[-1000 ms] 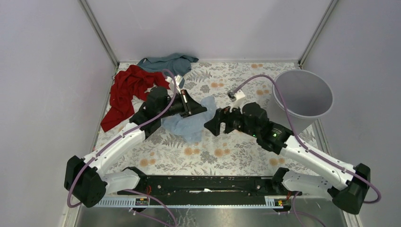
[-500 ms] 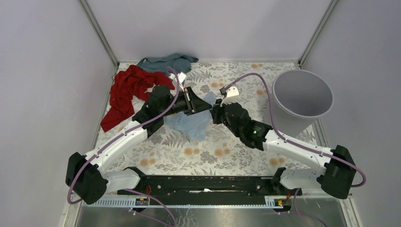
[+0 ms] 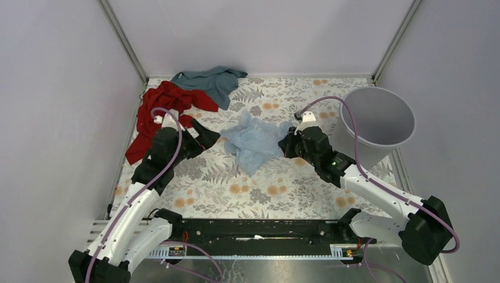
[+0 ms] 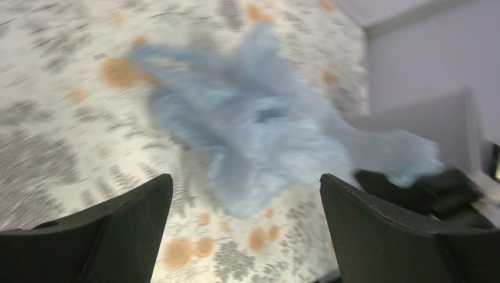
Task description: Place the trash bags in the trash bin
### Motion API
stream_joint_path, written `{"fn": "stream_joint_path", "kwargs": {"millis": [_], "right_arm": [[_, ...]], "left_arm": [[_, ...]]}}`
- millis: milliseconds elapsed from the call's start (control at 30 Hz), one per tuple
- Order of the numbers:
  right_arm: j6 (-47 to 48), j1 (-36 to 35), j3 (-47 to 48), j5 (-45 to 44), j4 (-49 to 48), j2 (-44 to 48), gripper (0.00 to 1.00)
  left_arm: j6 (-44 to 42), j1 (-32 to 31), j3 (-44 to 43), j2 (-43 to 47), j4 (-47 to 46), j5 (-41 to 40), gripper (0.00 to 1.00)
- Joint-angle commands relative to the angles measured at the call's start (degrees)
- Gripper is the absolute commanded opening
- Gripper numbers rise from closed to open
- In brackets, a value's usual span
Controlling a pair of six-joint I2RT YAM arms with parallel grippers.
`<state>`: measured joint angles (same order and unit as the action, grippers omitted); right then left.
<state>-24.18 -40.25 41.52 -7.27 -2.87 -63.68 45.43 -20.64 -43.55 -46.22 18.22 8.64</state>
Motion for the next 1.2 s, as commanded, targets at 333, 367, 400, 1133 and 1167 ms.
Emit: {"fn": "stream_joint_path", "kwargs": {"millis": [333, 367, 400, 1133, 1167], "right_arm": [[4.47, 0.53, -0.80, 9.56, -1.95, 2.57, 0.00], [4.61, 0.59, -1.01, 10.07, -2.11, 2.74, 0.00], [4.78, 0.61, -1.14, 10.16, -2.28, 2.84, 0.00], [7.24, 0.57, -0.38, 8.61, 1.50, 3.94, 0.00], [7.09, 0.56, -0.34, 8.26, 1.92, 4.44, 0.00]], "left_arm": [[19.06, 12.24, 2.13, -25.51, -10.89, 0.05, 0.99], [20.40, 12.55, 1.53, -28.00, -13.54, 1.79, 0.99], [21.76, 12.63, 0.44, -30.76, -16.59, 3.39, 0.99], [29.52, 6.93, -13.11, -63.37, -36.38, 12.52, 0.31], [27.98, 6.93, -13.59, -62.35, -35.64, 11.70, 0.24]]}}
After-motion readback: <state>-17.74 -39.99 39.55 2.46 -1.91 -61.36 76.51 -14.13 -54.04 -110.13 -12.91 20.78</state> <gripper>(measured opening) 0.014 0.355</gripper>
